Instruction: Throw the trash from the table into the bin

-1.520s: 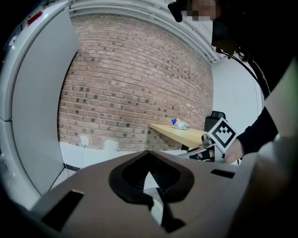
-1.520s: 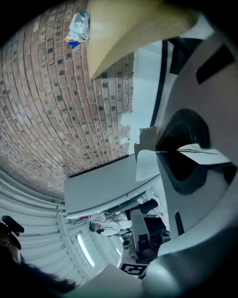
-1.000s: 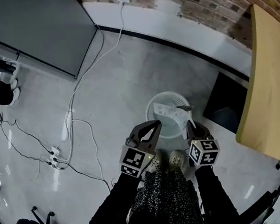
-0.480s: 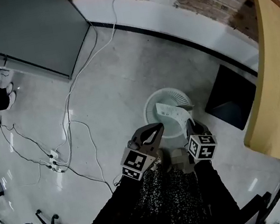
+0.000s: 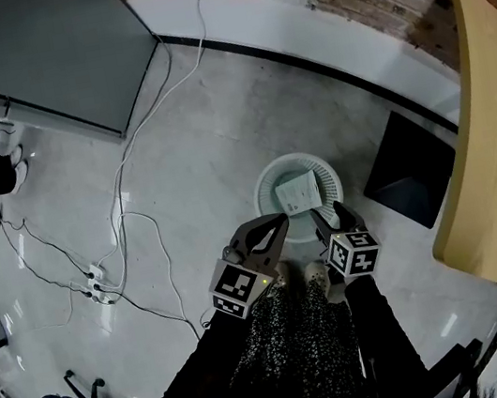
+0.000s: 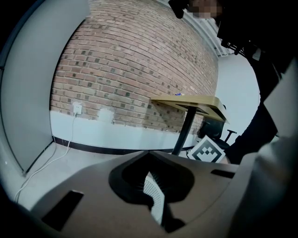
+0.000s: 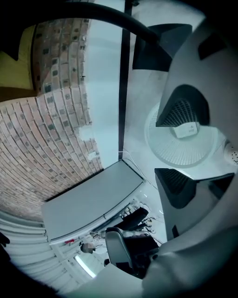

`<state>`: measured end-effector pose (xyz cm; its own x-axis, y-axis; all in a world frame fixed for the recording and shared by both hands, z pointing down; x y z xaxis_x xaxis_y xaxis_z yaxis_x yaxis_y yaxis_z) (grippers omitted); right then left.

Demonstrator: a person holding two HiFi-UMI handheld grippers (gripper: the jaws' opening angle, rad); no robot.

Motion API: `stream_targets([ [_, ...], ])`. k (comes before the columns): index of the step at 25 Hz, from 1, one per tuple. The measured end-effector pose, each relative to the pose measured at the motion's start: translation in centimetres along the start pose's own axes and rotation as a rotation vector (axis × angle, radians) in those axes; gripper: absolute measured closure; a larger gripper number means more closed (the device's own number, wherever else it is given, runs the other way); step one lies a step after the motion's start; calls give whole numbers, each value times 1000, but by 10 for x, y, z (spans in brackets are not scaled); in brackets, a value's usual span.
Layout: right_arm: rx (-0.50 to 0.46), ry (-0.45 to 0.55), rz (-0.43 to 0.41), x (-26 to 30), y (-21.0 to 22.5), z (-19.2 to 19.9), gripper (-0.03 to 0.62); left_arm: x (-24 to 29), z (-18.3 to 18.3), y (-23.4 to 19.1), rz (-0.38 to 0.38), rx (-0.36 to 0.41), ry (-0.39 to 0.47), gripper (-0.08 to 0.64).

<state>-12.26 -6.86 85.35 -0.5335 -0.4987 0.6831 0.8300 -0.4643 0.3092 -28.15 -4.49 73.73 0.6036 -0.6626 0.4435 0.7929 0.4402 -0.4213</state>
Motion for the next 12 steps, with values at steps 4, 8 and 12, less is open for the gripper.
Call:
stream_targets([
  [4,-43,13,-27,-9,-10,-14,331,-7,-12,1,-15,0,9,557],
  [8,-91,41,-35,-31,-16,-35,331,-14,-34,13,-16,7,31,557],
  [12,-116,56,-35,-55,-30,-60,334,-27,-63,21,-15,26,62,557],
])
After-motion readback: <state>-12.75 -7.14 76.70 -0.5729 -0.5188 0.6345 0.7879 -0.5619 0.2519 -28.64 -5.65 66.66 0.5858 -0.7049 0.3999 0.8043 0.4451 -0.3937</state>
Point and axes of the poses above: the fingertips, and each gripper's own axes: x forward along the fingers, y to its right, z out of its underside, the point moved 6 cm from there along -x, backward along the fingers, and after that the axes turned 10 degrees about -x, right-handed, at the moved point
